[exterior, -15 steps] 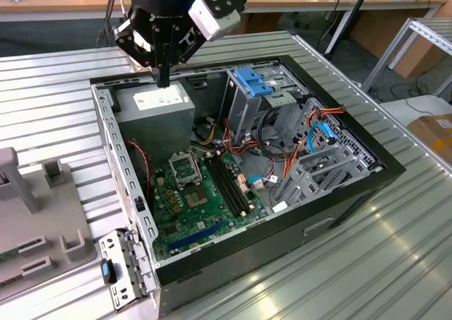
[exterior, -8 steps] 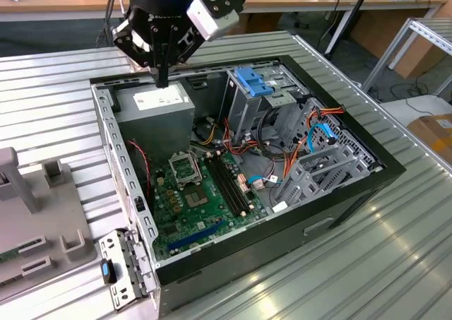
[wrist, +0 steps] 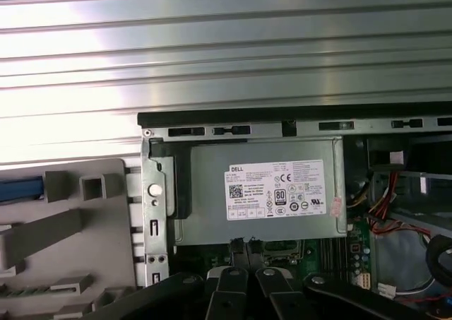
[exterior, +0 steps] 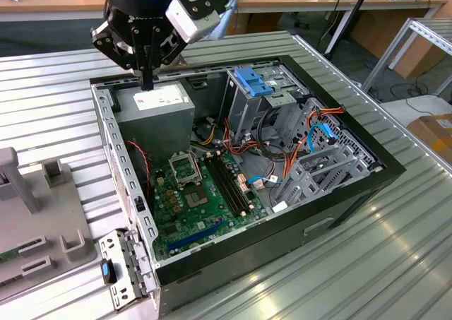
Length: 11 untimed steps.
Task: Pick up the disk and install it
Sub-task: 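Reach for the disk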
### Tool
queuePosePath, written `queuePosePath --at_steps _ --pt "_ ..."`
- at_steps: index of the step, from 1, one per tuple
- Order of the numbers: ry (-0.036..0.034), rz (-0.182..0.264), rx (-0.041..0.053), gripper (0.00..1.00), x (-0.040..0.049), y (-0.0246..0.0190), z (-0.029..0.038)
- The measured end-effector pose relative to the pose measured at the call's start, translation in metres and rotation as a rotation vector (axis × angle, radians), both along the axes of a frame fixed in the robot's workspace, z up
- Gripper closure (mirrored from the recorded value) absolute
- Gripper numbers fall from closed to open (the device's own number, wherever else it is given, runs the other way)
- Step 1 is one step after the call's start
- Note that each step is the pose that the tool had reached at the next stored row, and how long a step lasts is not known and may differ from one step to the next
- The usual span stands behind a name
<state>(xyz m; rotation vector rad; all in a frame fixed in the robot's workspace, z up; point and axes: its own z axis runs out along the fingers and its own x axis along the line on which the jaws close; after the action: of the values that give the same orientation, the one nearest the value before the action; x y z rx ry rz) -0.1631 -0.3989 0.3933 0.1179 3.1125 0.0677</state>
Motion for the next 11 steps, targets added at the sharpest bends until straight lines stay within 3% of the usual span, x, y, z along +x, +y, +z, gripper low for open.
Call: queuePosePath --at_steps 11 --pt "0.0000 0.000 0.0000 0.89 -0.0302 0.0000 0.0000"
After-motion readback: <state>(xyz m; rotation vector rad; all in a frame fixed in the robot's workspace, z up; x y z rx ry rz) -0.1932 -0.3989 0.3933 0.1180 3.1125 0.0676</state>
